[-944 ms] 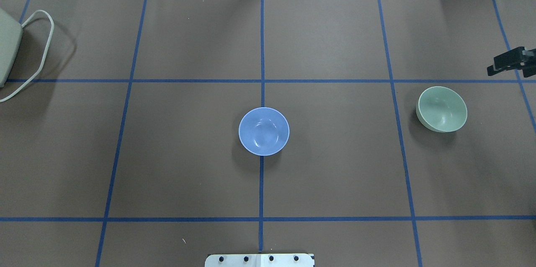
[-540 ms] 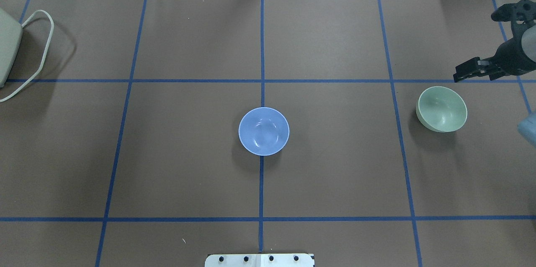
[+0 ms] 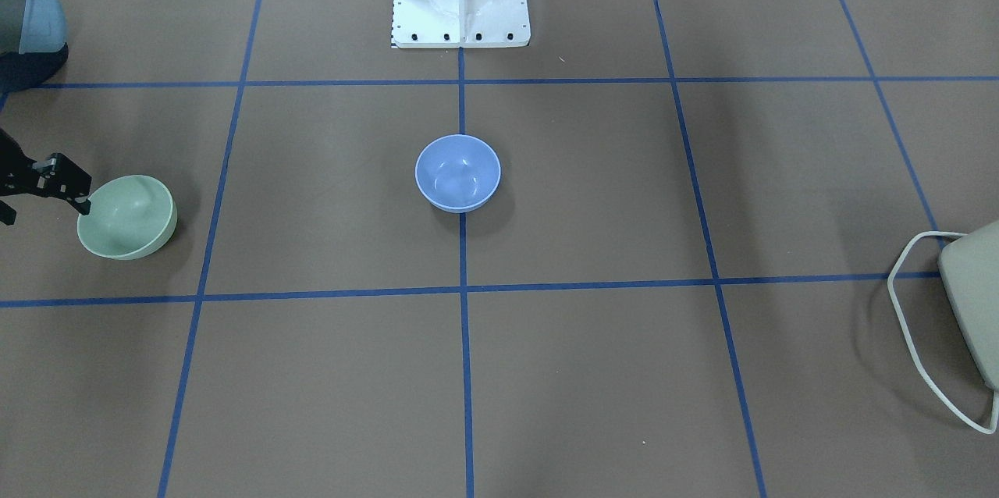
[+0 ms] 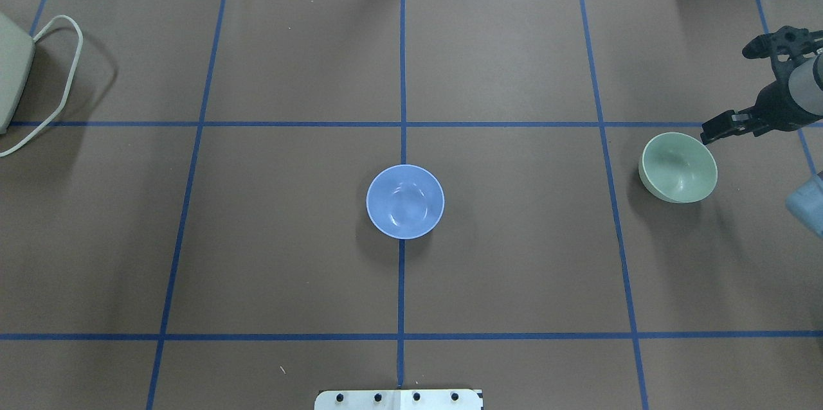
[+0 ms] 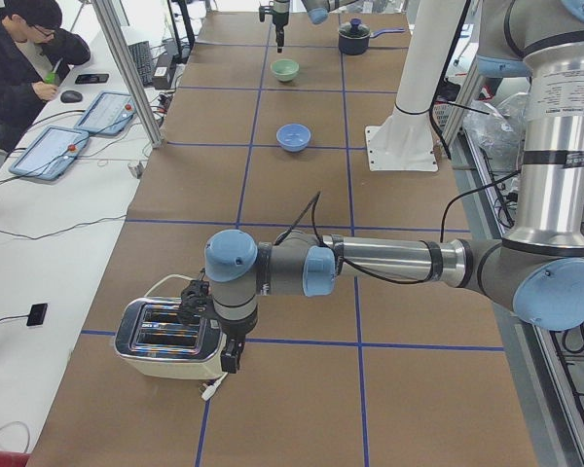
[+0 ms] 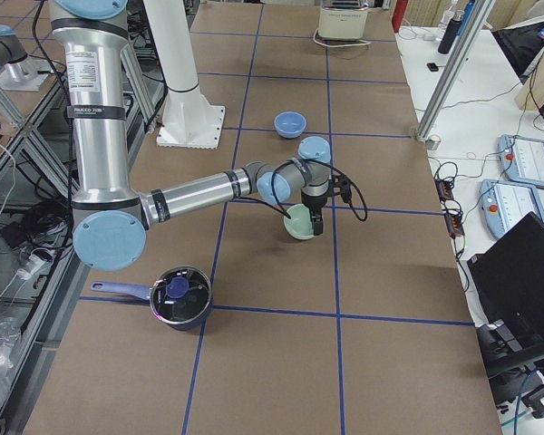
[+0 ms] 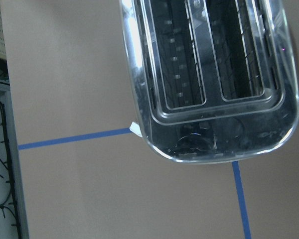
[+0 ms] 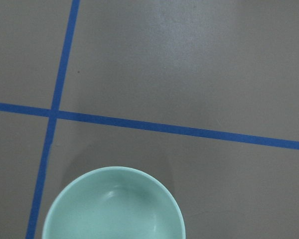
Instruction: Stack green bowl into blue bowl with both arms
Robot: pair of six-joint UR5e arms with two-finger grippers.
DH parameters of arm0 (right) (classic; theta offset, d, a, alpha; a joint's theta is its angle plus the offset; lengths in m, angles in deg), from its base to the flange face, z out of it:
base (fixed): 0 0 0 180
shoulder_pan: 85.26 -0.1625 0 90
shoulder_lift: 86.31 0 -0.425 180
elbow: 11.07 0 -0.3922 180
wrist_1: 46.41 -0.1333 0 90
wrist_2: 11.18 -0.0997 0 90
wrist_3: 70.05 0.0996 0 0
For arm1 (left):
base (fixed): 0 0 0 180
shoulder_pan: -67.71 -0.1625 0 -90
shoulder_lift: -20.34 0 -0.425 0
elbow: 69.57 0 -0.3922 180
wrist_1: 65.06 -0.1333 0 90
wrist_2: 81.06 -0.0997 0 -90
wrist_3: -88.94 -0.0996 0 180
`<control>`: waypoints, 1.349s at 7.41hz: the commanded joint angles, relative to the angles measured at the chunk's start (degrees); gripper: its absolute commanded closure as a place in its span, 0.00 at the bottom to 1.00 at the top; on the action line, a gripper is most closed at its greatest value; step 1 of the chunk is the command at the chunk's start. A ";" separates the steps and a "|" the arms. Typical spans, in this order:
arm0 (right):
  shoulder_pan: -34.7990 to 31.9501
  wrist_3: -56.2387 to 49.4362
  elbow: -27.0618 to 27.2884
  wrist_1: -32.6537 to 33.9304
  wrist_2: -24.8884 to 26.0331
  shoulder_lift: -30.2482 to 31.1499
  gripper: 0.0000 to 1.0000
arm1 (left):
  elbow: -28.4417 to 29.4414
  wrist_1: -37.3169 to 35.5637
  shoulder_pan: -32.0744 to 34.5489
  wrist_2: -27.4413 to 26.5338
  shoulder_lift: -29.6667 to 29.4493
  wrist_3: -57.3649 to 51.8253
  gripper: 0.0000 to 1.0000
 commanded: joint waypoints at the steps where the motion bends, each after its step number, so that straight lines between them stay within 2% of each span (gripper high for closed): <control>1: 0.91 0.08 -5.63 -8.70 -0.51 0.05 0.21 | -0.46 0.00 0.20 0.92 0.63 0.06 0.01; 4: 2.76 0.09 -6.34 -8.80 -0.43 -0.13 0.23 | -0.64 0.00 0.20 1.01 0.63 0.06 0.01; 5: 3.02 0.09 -6.43 -8.81 -0.51 0.14 0.38 | -0.64 0.09 0.20 1.01 0.63 0.06 0.01; 7: 3.20 0.00 -6.34 -8.54 -1.39 0.31 0.77 | -0.64 0.18 0.20 1.01 0.63 0.15 0.01; 8: 3.29 -0.09 -6.17 -8.54 -1.48 0.31 0.93 | -0.64 0.18 0.11 1.01 0.63 0.33 0.01; 9: 3.29 -0.09 -6.08 -8.54 -1.48 0.31 1.00 | -0.64 0.18 0.11 1.01 0.63 0.33 0.01; 10: 3.20 -0.18 -5.82 -8.46 -1.48 0.31 1.00 | -0.98 0.26 0.20 1.01 0.98 0.33 0.01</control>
